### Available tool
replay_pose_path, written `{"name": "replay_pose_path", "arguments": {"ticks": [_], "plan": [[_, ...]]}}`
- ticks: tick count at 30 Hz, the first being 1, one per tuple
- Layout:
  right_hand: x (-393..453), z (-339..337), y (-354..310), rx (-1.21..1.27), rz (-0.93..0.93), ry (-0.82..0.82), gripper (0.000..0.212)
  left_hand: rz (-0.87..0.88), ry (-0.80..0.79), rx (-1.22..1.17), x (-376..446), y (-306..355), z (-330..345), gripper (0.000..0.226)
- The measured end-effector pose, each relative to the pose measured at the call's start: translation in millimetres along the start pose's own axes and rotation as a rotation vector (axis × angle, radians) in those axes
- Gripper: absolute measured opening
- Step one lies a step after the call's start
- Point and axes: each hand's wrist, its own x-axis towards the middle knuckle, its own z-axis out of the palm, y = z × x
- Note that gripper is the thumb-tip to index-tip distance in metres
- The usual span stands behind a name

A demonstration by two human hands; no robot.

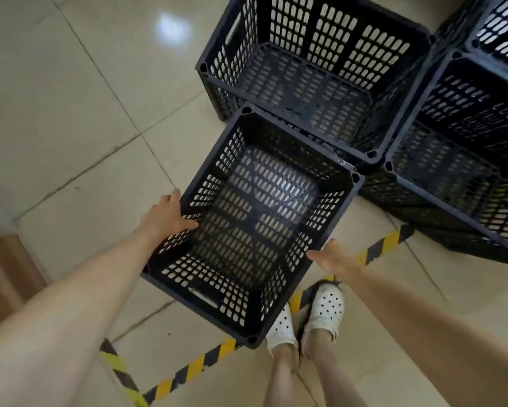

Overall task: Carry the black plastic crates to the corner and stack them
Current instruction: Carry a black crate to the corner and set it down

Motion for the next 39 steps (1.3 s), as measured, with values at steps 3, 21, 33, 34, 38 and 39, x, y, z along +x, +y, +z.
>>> {"name": "replay_pose_path", "arguments": {"ticks": [3,21,33,34,38,39], "plan": [[32,17,8,0.169,0.022,0.016,0.035,0.024,-0.091,-0.199,20,-8,16,0.101],[-8,-17,-14,0.274,0.041,-0.040,0.057,-0.159,0.016,-0.252,-59,-16,-35,0.088],[-71,-29,-69,-0.035,-0.150,-0.062,0.033,-0.241,0.085,-0.355,-183,-80,-30,0.061],[-64,-27,-66,-0.072,-0.171,-0.065,0.031,-0.259,0.102,-0.362,-196,-83,-18,0.062],[-89,-22,-65,-0.216,-0.262,-0.080,0.042,-0.366,0.161,-0.346,-253,-81,22,0.064],[-103,-22,-67,-0.283,-0.277,-0.087,0.039,-0.390,0.172,-0.328,-268,-79,28,0.063]]}}
